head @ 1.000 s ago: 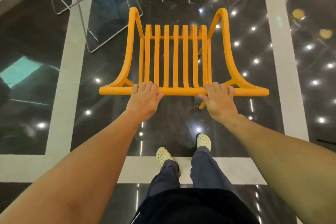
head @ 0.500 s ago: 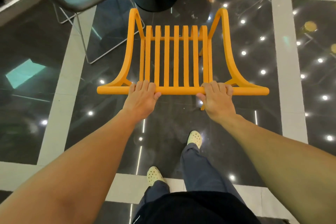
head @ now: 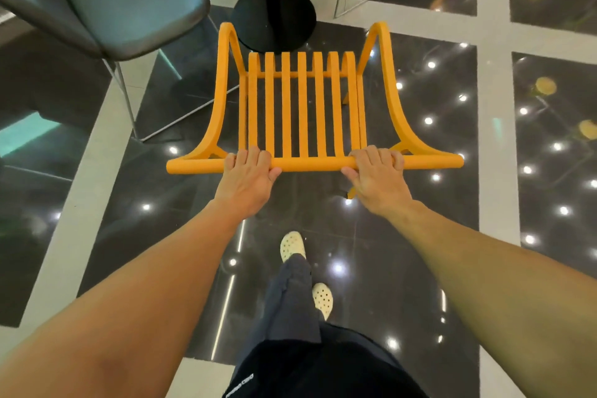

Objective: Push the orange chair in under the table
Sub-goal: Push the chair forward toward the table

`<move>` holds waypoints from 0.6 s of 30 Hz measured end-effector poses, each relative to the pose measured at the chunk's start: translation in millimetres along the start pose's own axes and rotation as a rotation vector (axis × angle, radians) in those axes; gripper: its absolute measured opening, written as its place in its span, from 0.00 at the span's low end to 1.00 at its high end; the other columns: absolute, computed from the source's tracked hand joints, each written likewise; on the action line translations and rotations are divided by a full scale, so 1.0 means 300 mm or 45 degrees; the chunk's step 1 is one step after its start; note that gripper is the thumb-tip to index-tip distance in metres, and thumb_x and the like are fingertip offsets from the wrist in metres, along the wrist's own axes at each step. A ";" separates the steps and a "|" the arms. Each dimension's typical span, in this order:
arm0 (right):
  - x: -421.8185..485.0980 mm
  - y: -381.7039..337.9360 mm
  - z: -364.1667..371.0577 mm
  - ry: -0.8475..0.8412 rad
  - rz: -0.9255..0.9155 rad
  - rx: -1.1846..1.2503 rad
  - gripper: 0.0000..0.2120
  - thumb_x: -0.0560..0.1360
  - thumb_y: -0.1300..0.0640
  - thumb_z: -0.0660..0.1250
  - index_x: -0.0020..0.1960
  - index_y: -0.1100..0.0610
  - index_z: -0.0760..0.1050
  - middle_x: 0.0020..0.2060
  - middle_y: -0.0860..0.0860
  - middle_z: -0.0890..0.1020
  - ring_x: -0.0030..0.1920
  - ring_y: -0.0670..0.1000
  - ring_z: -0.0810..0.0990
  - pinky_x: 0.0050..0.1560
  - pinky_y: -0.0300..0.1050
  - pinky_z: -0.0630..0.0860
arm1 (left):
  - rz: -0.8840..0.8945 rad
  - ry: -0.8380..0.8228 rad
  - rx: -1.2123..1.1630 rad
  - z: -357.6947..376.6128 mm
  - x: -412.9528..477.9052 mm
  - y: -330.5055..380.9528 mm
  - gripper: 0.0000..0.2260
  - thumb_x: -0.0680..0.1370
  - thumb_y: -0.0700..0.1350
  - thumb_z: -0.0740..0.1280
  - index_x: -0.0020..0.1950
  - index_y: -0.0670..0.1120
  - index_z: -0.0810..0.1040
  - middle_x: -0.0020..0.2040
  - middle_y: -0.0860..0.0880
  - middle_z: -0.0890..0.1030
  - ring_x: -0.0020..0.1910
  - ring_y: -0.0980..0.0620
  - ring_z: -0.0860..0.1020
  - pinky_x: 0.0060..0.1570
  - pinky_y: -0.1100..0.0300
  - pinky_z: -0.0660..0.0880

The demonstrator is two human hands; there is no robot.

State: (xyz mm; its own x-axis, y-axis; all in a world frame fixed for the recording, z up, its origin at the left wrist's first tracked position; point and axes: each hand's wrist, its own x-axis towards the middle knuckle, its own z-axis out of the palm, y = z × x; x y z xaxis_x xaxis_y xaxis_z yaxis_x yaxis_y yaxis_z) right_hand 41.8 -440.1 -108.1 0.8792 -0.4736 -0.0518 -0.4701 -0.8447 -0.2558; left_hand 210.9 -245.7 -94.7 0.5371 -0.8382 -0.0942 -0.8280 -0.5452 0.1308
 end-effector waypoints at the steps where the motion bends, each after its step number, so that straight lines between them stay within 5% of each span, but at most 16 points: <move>1: 0.043 0.014 -0.010 -0.006 0.003 0.002 0.18 0.77 0.43 0.53 0.57 0.55 0.69 0.48 0.54 0.75 0.49 0.57 0.70 0.56 0.56 0.60 | -0.003 0.003 0.008 -0.003 0.044 -0.002 0.14 0.78 0.50 0.55 0.49 0.40 0.70 0.44 0.39 0.75 0.41 0.40 0.70 0.45 0.43 0.67; 18: 0.699 0.417 -0.151 -0.067 -0.135 0.021 0.24 0.76 0.38 0.49 0.58 0.54 0.70 0.49 0.54 0.75 0.52 0.57 0.70 0.59 0.58 0.60 | -0.197 -0.055 -0.024 -0.065 0.723 0.099 0.14 0.79 0.52 0.54 0.52 0.42 0.70 0.48 0.40 0.76 0.46 0.41 0.73 0.53 0.43 0.68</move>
State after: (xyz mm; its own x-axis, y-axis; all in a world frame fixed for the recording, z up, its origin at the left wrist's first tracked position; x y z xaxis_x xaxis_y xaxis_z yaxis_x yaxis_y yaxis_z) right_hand 163.9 -656.5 -107.4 0.9269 -0.3678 -0.0742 -0.3734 -0.8849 -0.2785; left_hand 305.9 -444.0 -91.9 0.6504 -0.7432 -0.1571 -0.7324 -0.6684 0.1295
